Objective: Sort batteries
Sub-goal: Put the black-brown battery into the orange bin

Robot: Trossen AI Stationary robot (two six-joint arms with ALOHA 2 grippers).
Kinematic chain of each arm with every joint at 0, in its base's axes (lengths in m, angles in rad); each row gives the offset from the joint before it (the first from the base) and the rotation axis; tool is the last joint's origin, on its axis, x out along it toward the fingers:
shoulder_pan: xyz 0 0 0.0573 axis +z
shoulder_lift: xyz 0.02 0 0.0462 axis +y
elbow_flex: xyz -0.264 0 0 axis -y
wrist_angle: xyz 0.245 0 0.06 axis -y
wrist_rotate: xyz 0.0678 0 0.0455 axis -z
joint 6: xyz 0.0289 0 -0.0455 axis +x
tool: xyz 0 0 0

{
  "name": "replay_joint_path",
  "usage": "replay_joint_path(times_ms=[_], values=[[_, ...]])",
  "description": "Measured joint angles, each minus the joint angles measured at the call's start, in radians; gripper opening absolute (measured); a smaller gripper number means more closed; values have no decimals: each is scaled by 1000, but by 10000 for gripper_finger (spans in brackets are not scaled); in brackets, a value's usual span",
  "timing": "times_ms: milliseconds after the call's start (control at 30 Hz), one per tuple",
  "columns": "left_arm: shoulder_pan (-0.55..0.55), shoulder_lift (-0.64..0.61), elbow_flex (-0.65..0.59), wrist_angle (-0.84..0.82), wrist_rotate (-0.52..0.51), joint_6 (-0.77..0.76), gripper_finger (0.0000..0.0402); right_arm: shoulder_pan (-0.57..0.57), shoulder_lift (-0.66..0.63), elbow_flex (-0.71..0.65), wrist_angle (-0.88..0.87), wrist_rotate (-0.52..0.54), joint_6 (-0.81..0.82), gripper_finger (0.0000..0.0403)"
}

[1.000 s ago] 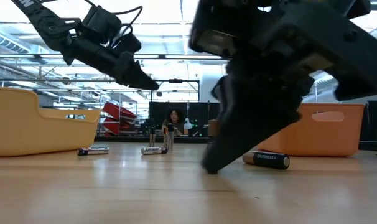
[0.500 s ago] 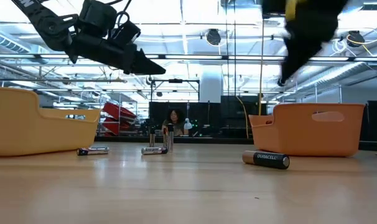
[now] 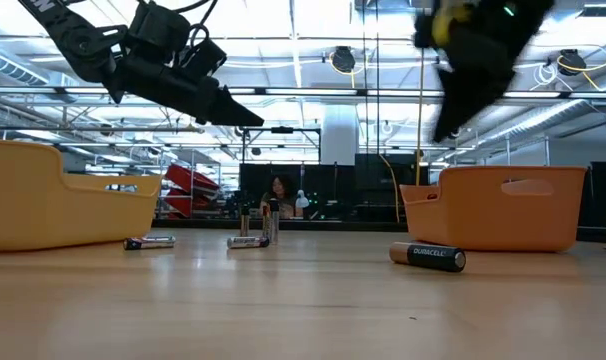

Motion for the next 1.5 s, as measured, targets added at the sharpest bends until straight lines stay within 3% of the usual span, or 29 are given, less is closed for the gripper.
replay_joint_path(times_ms=[200, 400, 600, 800, 967, 1267, 1500], values=[[0, 0, 0, -2, 0, 0, 228, 1, 35, -34, 321, -5, -355, 210], [0, 0, 0, -1, 0, -1, 228, -35, 112, -60, 499, -201, -407, 231], [0, 0, 0, -8, 0, -1, 228, -63, 226, -44, 571, -434, -472, 280], [0, 0, 0, -14, 0, -15, 228, -19, 303, 51, 528, -490, -696, 289], [0, 0, 0, -22, 0, -26, 228, -11, 344, 100, 471, -596, -675, 280], [0, 0, 0, -40, 0, -27, 228, 4, 355, 127, 417, -611, -628, 272], [0, 0, 0, -47, 0, -27, 228, 13, 355, 127, 398, -609, -413, 272]])
